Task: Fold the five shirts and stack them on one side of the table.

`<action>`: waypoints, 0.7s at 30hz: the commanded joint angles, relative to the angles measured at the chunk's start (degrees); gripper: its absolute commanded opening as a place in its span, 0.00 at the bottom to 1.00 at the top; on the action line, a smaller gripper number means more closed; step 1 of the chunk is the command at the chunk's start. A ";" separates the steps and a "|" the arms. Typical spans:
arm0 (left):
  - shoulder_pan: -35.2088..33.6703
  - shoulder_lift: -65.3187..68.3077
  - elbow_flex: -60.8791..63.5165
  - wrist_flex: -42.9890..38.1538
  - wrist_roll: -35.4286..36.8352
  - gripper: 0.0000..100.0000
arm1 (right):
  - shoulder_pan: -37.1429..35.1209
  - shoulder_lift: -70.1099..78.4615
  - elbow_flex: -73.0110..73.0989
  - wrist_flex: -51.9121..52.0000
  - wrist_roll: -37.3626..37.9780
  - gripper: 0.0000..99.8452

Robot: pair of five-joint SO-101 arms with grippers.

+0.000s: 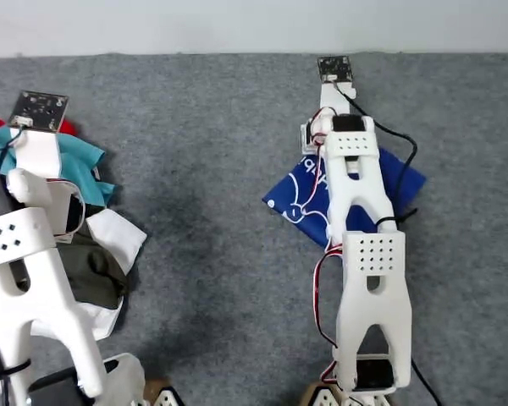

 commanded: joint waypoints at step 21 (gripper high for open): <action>-0.09 -1.41 1.89 0.18 -0.44 0.01 | 2.51 -13.58 -1.05 35.91 -28.84 0.35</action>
